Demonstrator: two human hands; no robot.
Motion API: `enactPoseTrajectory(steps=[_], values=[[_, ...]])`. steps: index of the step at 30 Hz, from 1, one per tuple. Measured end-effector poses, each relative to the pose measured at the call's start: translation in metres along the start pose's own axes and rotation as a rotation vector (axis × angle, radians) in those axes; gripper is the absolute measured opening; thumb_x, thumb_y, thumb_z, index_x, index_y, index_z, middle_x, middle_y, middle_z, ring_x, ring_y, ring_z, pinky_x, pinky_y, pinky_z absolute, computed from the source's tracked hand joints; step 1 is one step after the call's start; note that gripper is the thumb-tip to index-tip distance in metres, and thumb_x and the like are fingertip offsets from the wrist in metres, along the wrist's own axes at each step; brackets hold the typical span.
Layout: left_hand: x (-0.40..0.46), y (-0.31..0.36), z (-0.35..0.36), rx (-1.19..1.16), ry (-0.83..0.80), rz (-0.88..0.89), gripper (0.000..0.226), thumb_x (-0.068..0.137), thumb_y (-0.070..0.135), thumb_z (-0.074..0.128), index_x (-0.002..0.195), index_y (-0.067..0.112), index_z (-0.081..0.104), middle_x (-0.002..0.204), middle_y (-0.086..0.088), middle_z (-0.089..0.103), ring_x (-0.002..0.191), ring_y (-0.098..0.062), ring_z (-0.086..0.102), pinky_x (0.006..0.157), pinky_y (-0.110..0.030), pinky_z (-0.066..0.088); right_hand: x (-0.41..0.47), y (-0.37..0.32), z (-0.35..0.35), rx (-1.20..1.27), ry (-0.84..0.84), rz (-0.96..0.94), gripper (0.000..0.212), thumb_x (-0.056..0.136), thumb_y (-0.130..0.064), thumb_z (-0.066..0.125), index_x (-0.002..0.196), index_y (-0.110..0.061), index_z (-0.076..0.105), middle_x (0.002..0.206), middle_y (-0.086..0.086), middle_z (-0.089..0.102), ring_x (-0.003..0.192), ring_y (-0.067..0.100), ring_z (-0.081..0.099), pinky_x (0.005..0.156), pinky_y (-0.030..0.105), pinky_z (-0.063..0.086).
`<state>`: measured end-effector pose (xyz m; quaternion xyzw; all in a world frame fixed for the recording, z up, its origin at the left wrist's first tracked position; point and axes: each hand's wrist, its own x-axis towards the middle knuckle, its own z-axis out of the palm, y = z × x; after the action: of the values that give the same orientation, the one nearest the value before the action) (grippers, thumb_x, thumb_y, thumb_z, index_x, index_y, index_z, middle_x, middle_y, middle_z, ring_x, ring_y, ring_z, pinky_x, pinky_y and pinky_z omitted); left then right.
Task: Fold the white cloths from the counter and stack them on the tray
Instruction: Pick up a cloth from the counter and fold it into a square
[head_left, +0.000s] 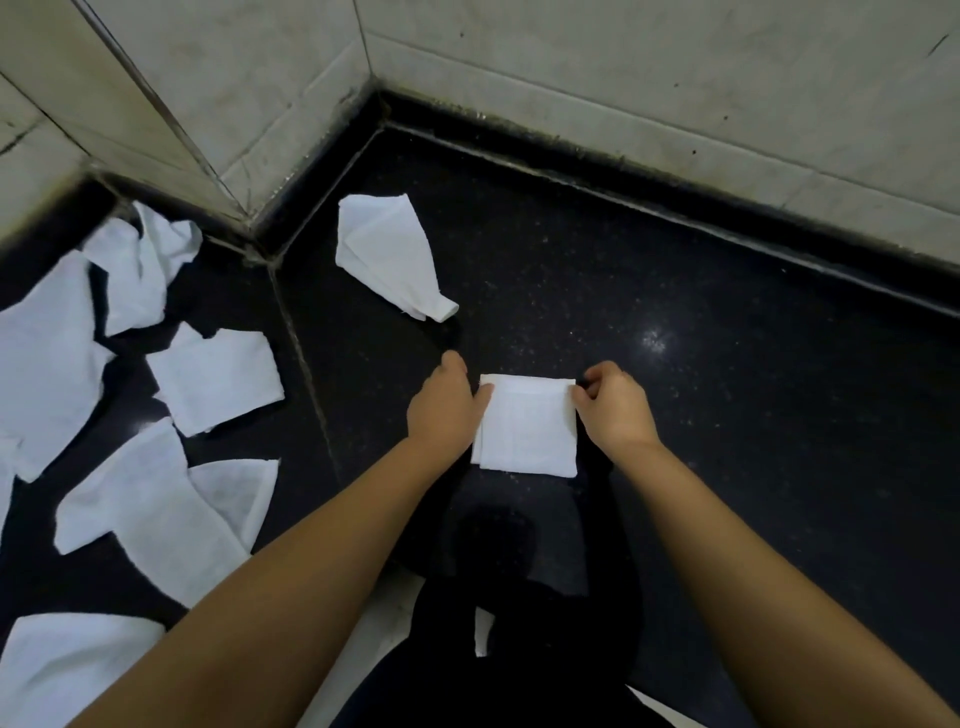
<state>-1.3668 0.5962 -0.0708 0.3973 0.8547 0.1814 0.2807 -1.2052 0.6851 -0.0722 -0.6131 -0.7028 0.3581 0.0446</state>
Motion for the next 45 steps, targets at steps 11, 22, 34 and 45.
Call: enactPoseTrajectory(steps=[11, 22, 34, 45], values=[[-0.018, 0.018, 0.020, 0.229, -0.110, -0.191, 0.038, 0.094, 0.030, 0.050, 0.126, 0.009, 0.049, 0.133, -0.011, 0.042, 0.122, -0.026, 0.043, 0.099, -0.040, 0.038, -0.024, -0.009, 0.016, -0.189, -0.113, 0.112, 0.019, 0.090, -0.020, 0.048, 0.104, -0.009, 0.057, 0.109, 0.011, 0.060, 0.093, 0.026, 0.060, 0.074, 0.037, 0.049], [-0.043, 0.035, -0.004, -0.779, -0.087, -0.275, 0.039, 0.088, 0.009, 0.061, 0.124, 0.009, 0.046, 0.112, -0.008, 0.056, 0.096, -0.019, 0.056, 0.070, -0.028, 0.048, -0.039, 0.005, -0.037, 0.846, -0.359, 0.411, 0.011, 0.087, -0.004, 0.059, 0.080, -0.012, 0.059, 0.081, 0.003, 0.062, 0.070, 0.014, 0.057, 0.065, 0.025, 0.044], [-0.081, 0.032, -0.003, -1.005, -0.523, -0.339, 0.012, 0.092, 0.006, 0.054, 0.097, 0.012, 0.062, 0.102, -0.006, 0.067, 0.092, -0.021, 0.063, 0.082, -0.037, 0.051, -0.101, 0.045, -0.052, 1.124, -0.321, 0.354, 0.029, 0.086, 0.005, 0.051, 0.097, -0.017, 0.067, 0.092, 0.004, 0.069, 0.082, 0.018, 0.063, 0.068, 0.030, 0.051], [-0.127, 0.050, 0.020, -0.732, -0.919, -0.078, 0.009, 0.089, 0.008, 0.060, 0.091, 0.016, 0.063, 0.096, -0.004, 0.068, 0.088, -0.019, 0.063, 0.091, -0.041, 0.049, -0.232, 0.106, -0.041, 1.354, 0.053, 0.421, 0.016, 0.089, -0.008, 0.058, 0.089, -0.020, 0.067, 0.080, -0.001, 0.065, 0.071, 0.013, 0.059, 0.064, 0.028, 0.051]])
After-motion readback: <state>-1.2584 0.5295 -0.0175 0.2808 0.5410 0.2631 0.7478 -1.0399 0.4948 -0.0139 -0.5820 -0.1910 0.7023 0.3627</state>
